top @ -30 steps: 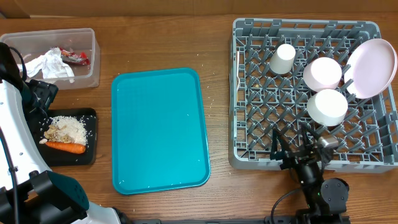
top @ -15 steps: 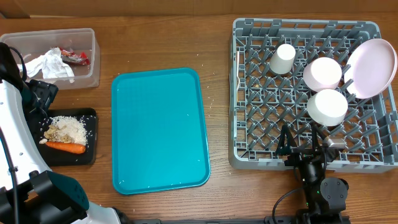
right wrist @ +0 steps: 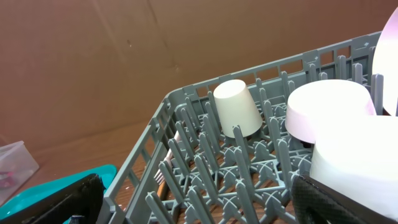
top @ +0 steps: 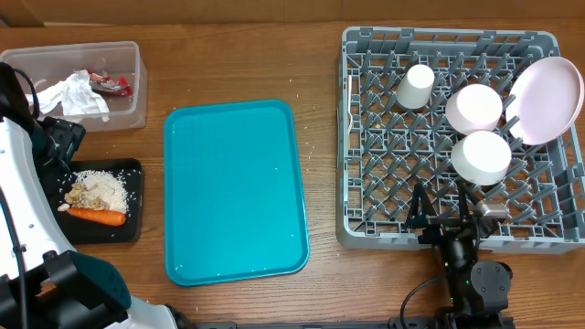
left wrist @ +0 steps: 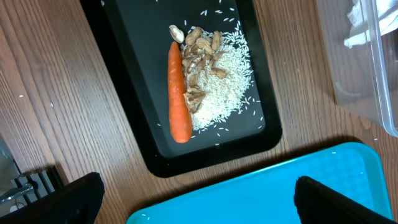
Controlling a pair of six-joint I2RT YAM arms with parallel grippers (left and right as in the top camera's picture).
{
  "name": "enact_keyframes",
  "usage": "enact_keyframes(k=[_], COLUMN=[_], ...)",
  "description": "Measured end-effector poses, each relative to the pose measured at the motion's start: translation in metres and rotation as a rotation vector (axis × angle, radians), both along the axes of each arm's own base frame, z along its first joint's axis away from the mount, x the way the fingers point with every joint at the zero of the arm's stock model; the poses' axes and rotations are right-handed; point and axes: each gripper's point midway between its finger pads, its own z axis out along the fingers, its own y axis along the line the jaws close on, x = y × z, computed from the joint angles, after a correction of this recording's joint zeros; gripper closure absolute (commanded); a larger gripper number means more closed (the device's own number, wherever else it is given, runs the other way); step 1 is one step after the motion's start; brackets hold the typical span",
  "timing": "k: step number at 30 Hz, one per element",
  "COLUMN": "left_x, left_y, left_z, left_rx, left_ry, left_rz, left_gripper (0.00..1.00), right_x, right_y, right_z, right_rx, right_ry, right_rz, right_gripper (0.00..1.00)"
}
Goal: Sort waste into correct bins and load items into the dishwasher rack
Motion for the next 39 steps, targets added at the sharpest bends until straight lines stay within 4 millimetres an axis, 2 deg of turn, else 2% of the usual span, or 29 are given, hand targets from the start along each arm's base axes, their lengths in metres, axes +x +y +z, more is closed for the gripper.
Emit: enact_keyframes(k=[20,26,29,34,39], left_x=[0.0,0.009,0.012,0.004,-0.035], left_y=[0.0,-0.008,-0.025,-0.066,-0.109], left_z=[-0.001,-0.003,-0.008,-0.011,-0.028], left_rx=[-0.001,0.008,0.018,0.042,0.03], left_ry=[0.002,-0.015,-0.036,-0.099,-0.086], left_rz=[-0.001,-0.033,-0.08,-0.19,-0.304], left_gripper=[0.0,0.0,0.0,0.0,0.0], right_x=[0.0,0.0,0.0,0.0,0.0], right_y=[0.0,0.0,0.0,0.0,0.0], right_z=[0.0,0.0,0.0,0.0,0.0], right_rx=[-0.003,-0.003,-0.003,-0.003,-0.003], right_ry=[0.0,0.0,0.0,0.0,0.0], right_rz=[0.0,0.0,0.0,0.0,0.0], right_gripper=[0.0,0.0,0.0,0.0,0.0])
